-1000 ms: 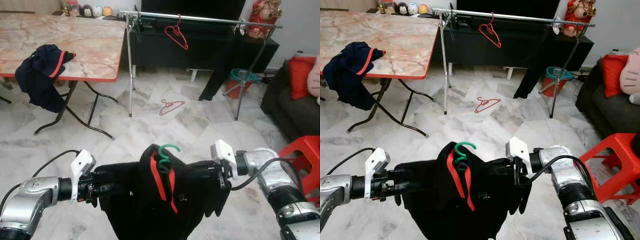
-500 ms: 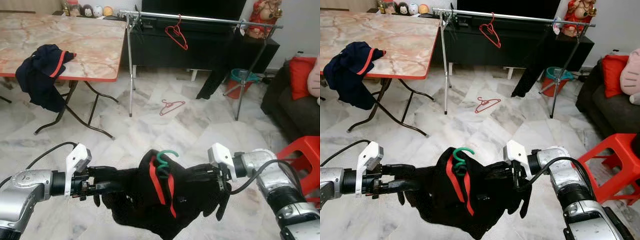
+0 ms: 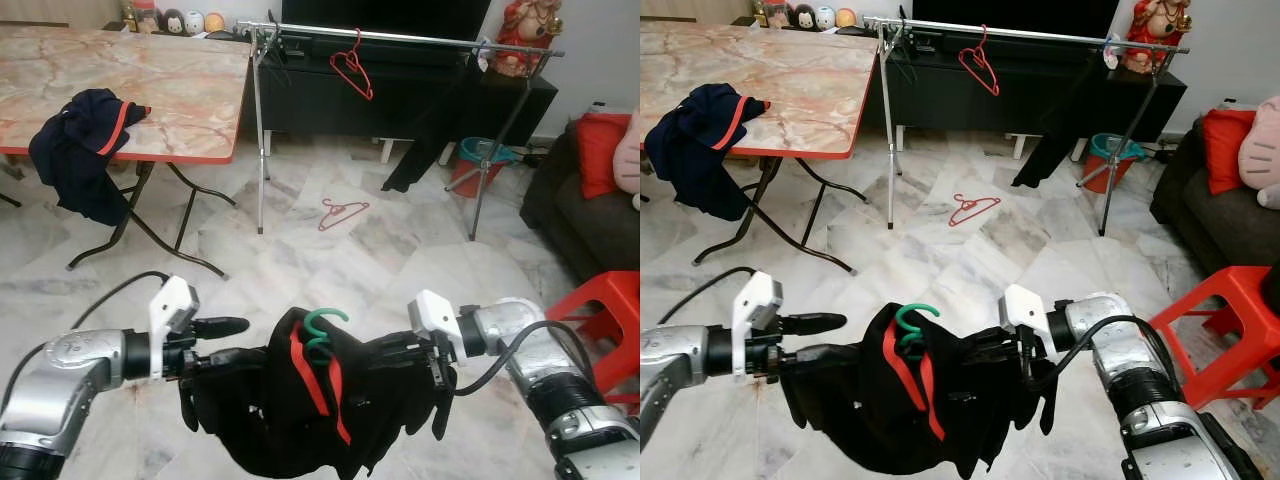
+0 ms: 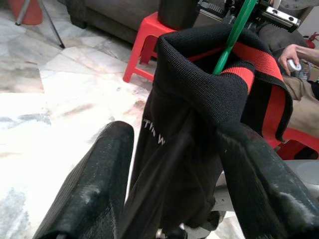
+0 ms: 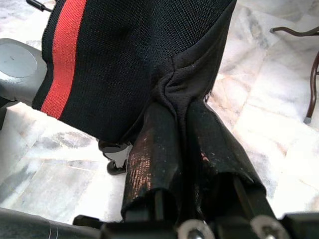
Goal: Hang hanger
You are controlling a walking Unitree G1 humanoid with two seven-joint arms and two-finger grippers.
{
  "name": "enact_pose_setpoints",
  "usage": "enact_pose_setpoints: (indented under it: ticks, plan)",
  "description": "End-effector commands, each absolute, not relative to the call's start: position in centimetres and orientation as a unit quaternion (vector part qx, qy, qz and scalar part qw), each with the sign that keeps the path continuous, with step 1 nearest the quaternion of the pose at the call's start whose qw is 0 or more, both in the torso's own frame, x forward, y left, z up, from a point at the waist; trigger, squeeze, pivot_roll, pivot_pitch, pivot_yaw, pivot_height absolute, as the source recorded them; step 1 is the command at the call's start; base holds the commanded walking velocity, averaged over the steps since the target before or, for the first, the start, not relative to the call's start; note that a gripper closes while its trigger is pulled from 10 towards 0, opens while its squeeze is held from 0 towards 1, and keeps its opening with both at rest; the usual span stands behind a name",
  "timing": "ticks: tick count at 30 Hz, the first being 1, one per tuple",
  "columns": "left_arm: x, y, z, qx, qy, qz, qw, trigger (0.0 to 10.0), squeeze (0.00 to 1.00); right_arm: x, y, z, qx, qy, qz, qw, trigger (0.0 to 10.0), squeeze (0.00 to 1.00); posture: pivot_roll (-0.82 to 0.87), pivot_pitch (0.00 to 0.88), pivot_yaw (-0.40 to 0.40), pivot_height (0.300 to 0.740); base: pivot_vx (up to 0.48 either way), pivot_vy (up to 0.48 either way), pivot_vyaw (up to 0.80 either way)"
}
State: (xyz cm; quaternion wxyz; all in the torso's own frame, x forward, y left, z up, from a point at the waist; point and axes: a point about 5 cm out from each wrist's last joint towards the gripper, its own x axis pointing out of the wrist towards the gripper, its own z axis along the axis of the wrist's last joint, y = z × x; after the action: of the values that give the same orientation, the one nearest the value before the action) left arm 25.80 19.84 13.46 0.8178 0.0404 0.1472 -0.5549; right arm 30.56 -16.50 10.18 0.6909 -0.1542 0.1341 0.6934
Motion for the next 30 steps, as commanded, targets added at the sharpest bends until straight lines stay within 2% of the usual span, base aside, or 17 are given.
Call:
enact_pose_setpoints:
  ticks: [1,12,22,23,24,26,27,30]
  plan:
    - [26.0,19.2,13.5,0.053,0.145,-0.566,0.81,10.0,0.0,30.5,-16.4,10.7,-0.16,0.121,0.701,0.684,10.0,0.0,-0.05,0.0,-0.111,0.74,0.0,0.0,0.0]
    - [25.7,18.5,11.7,0.075,0.188,-0.574,0.794,10.0,0.0,30.6,-15.6,11.4,-0.166,0.105,0.713,0.673,10.0,0.0,-0.05,0.0,-0.116,0.74,0.0,0.0,0.0]
    - [25.9,18.1,11.1,0.075,0.194,-0.571,0.795,10.0,0.0,30.7,-15.2,11.7,-0.168,0.098,0.716,0.67,10.0,0.0,-0.05,0.0,-0.12,0.74,0.0,0.0,0.0]
    - [26.0,18.1,11.1,0.074,0.193,-0.569,0.796,8.9,0.0,30.7,-15.2,11.7,-0.168,0.098,0.717,0.67,10.0,0.0,-0.05,0.0,-0.121,0.74,0.0,0.0,0.0]
    - [26.1,18.0,11.1,0.073,0.193,-0.567,0.798,3.3,0.0,30.7,-15.1,11.7,-0.168,0.097,0.717,0.669,10.0,0.0,-0.05,0.0,-0.121,0.74,0.0,0.0,0.0]
    - [26.1,18.0,11.1,0.073,0.192,-0.566,0.798,3.3,0.0,30.7,-15.1,11.7,-0.168,0.097,0.717,0.669,10.0,0.0,-0.05,0.0,-0.121,0.74,0.0,0.0,0.0]
    - [26.1,18.0,11.1,0.071,0.192,-0.565,0.799,0.0,0.0,30.7,-15.1,11.7,-0.168,0.097,0.717,0.669,10.0,0.0,-0.05,0.0,-0.121,0.74,0.0,0.0,0.0]
    - [26.2,18.0,11.2,0.069,0.191,-0.564,0.8,0.0,0.0,30.7,-15.1,11.7,-0.168,0.097,0.717,0.67,10.0,0.0,-0.05,0.0,-0.12,0.74,0.0,0.0,0.0]
